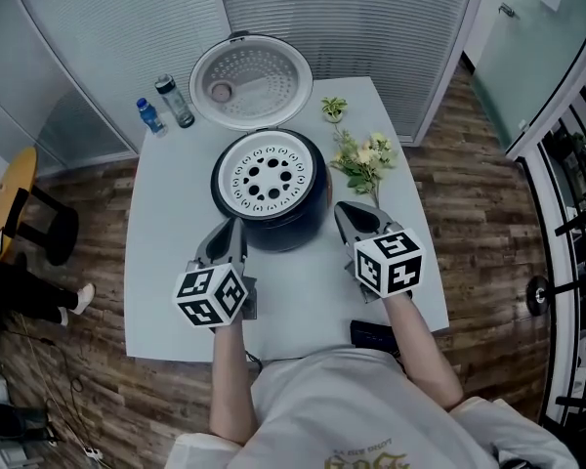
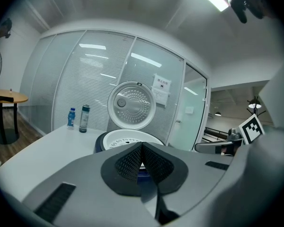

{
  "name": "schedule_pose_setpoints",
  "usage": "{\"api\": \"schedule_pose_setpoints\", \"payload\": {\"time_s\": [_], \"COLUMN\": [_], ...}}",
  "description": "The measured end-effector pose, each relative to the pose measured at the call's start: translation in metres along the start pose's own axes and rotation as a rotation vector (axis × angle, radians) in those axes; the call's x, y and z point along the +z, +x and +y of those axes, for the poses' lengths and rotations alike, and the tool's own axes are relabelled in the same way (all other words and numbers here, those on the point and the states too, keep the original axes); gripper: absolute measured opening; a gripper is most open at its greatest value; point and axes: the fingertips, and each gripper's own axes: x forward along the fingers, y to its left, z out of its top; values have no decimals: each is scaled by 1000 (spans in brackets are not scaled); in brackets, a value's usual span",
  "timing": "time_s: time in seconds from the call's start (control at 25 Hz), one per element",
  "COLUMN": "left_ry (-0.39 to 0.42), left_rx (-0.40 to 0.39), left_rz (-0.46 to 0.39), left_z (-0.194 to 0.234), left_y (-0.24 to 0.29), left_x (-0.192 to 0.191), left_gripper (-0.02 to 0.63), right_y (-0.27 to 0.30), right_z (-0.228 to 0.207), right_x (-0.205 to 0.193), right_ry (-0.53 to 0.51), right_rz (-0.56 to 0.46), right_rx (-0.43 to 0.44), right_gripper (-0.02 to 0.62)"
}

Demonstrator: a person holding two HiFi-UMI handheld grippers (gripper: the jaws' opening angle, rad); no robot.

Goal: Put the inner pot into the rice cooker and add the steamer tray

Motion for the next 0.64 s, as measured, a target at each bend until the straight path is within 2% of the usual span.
{"api": "schedule_pose_setpoints", "payload": {"time_s": [0.28, 0.64], "left_ry": [-4, -5], "left_rx": [39, 19], "left_rz": [-12, 2], "left_z": [11, 10], "left_y": [-3, -6], "left_x": [0, -3], "left_gripper": [11, 11], "right_y": [2, 2], "right_z": [0, 1], "right_x": [0, -1], "right_ry": [-6, -4], "right_rz": [7, 12], "right_rx": [-6, -11], "right_gripper": [17, 17]}}
